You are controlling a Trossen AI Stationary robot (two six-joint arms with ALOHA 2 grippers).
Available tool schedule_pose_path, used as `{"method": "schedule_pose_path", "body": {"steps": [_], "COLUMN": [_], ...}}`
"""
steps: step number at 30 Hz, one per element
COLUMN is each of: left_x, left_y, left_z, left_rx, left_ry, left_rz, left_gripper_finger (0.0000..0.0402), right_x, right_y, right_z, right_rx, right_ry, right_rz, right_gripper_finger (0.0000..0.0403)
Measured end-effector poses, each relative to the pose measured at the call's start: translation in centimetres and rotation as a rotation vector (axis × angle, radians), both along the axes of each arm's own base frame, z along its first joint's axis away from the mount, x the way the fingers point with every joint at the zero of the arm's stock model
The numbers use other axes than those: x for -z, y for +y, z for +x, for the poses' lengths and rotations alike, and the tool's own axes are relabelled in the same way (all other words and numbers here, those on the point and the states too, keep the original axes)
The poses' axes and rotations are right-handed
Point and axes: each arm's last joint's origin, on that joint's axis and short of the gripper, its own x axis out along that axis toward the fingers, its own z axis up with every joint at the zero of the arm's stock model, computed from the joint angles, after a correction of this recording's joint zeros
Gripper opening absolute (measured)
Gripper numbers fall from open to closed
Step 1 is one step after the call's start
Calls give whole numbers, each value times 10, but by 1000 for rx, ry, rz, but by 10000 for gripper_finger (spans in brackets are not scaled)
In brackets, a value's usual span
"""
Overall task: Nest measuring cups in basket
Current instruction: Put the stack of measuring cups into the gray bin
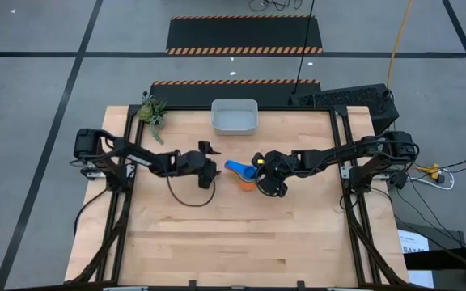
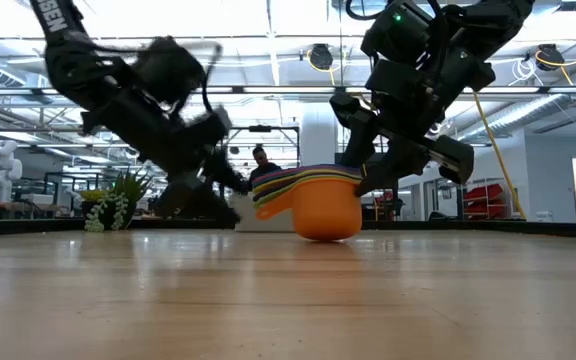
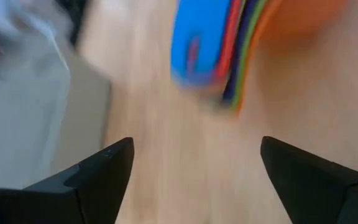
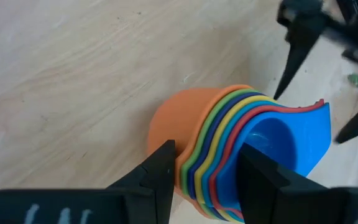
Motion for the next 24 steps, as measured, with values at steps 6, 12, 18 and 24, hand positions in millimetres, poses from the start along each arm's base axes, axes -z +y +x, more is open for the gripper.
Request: {"method": "schedule_pose_path", "body": {"steps": [6,12,18,24], "left_x": [-8,-7,-7,-2], "left_y": [-19,-24,-24,-10], "left_z": [2,1,1,2], "left_rx": [69,65,59,36], "left_ry": [-118,-85,-89,-88], "left_rz": [112,199,186,185], "left_gripper_finger": [374,374,374,374], "right_x": [6,8,7,7], "right_y": [-4,-4,-4,-4], "right_z": [-3,-4,-3,-3], "right_rx": [97,150,180,191], "right_ry": [-34,-78,-90,-93], "right_rz": [81,140,176,189], "right_gripper_finger": [121,121,121,121]}}
